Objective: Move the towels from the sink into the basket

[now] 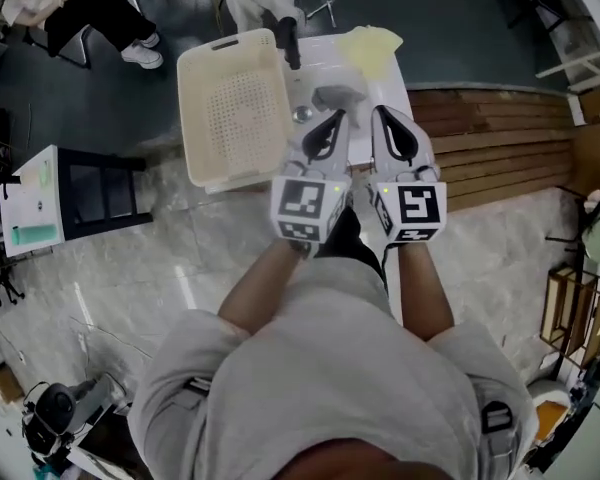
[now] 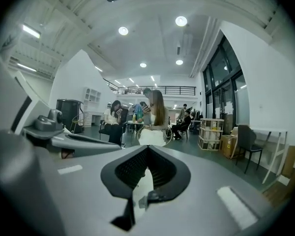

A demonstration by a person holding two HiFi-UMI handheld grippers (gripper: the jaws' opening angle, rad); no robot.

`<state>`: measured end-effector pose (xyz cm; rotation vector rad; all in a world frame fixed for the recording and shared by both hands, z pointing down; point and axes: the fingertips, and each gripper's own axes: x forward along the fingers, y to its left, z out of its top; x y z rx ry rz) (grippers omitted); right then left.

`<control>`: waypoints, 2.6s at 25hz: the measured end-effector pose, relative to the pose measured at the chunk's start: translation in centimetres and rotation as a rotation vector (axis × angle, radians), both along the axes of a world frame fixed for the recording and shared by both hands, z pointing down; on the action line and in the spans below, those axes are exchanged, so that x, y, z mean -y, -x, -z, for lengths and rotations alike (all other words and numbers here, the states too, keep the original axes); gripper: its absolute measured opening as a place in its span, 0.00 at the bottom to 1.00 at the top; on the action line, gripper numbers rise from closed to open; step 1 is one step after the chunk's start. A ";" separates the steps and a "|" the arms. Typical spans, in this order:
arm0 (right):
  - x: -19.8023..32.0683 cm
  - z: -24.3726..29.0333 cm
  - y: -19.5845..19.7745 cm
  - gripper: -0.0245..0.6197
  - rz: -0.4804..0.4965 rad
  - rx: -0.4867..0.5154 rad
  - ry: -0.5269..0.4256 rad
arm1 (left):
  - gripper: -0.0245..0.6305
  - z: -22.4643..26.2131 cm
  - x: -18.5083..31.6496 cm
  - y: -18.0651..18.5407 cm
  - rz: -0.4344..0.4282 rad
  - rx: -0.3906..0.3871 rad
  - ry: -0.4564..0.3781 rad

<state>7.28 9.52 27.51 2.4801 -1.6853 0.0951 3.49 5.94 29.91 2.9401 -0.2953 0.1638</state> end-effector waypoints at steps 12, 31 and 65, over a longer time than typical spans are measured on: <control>2.3 -8.1 -11.9 0.05 0.062 0.123 0.140 | 0.07 -7.6 2.3 -11.1 0.083 0.147 0.104; 6.8 -17.4 -18.8 0.05 0.109 0.250 0.289 | 0.07 -15.9 5.7 -17.3 0.113 0.310 0.182; 10.6 -30.5 -24.1 0.25 0.074 0.322 0.627 | 0.07 -22.1 8.9 -17.9 0.176 0.444 0.243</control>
